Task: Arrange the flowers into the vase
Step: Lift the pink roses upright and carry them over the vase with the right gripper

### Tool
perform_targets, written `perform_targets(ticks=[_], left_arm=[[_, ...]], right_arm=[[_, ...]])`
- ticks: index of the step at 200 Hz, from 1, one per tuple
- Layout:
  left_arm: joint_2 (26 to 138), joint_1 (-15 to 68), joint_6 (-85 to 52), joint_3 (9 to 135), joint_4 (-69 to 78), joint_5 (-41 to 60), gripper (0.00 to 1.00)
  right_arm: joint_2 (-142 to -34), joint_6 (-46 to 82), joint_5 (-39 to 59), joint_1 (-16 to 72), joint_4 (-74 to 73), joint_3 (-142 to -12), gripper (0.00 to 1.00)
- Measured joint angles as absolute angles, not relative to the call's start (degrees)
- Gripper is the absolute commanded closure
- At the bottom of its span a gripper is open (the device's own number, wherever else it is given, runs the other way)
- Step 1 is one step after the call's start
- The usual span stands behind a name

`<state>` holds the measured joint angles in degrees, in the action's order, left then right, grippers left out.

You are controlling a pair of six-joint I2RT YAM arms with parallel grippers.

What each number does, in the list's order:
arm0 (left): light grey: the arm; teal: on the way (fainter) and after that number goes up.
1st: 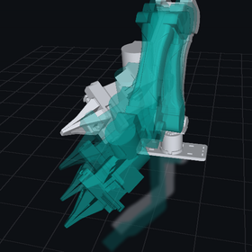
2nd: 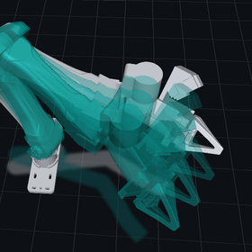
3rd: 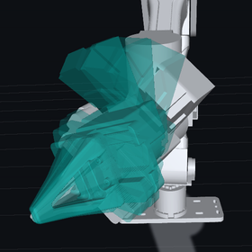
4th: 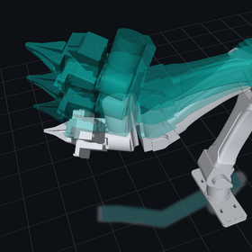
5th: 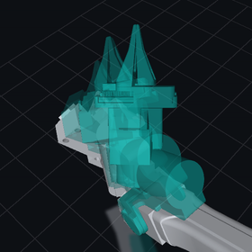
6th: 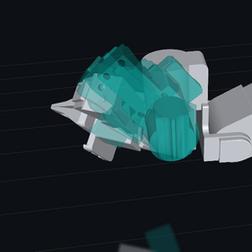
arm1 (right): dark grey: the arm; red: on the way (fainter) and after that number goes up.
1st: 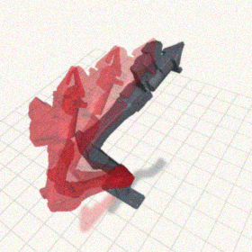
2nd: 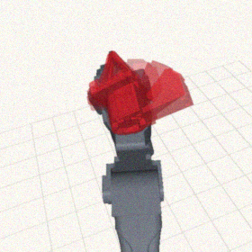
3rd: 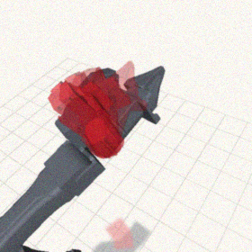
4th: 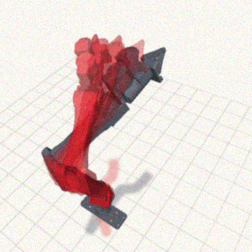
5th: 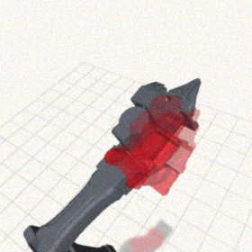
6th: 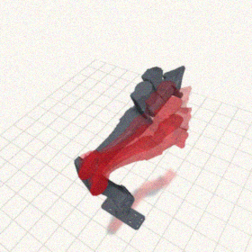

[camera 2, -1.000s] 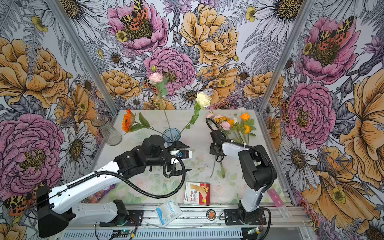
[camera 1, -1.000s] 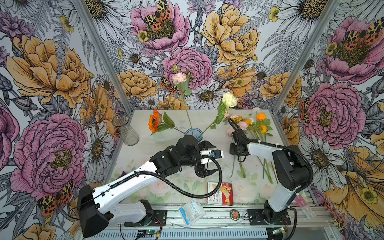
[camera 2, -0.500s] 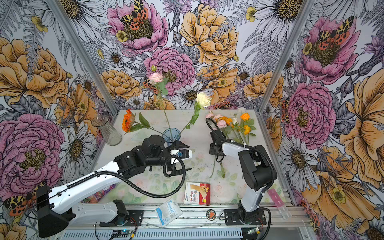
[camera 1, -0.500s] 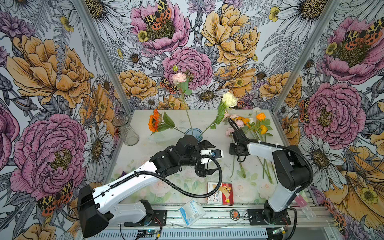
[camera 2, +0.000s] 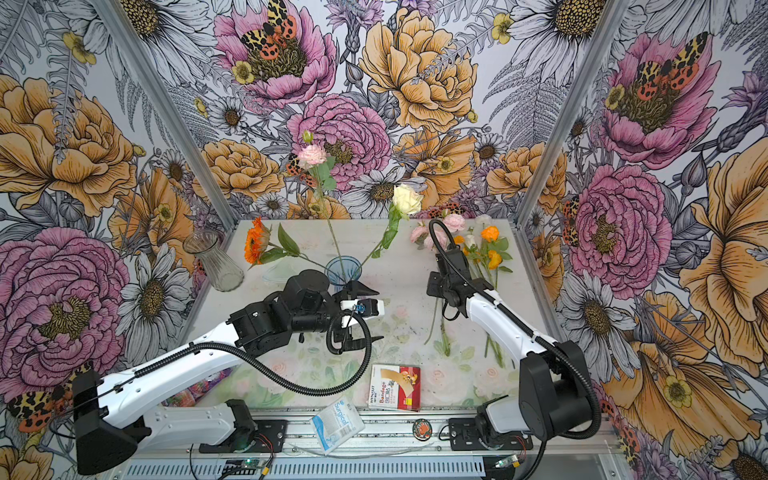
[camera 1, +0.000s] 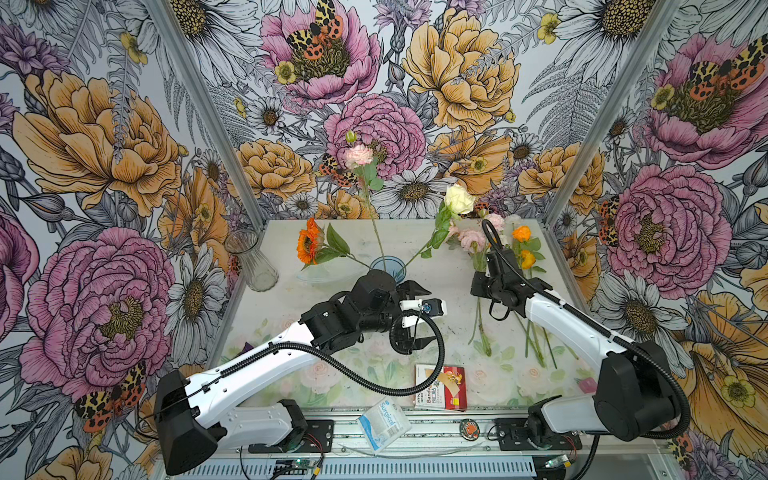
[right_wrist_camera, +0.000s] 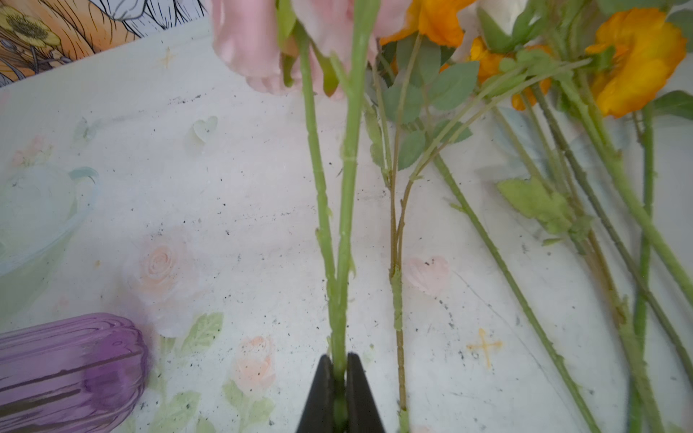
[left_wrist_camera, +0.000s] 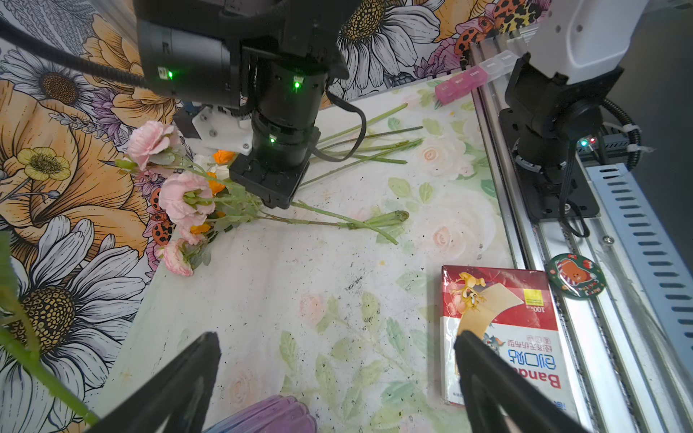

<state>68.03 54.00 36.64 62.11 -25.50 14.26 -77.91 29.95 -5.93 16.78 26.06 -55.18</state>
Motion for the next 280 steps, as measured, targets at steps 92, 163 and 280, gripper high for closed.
perform_targets(ticks=[92,163,280], left_arm=[[62.63,45.21,36.6,62.13,-25.56,14.76,0.01],[58.04,36.32,36.4,62.11,-25.3,19.16,0.01],[56.36,33.65,36.38,61.36,-23.75,21.76,0.01]], right_arm=[[-57.71,25.17,-15.42,13.23,25.76,-59.68,1.0],[-51.92,17.58,-12.01,26.3,7.22,-63.2,1.0],[-67.92,0.27,-9.17,48.71,-16.45,-67.53,1.0]])
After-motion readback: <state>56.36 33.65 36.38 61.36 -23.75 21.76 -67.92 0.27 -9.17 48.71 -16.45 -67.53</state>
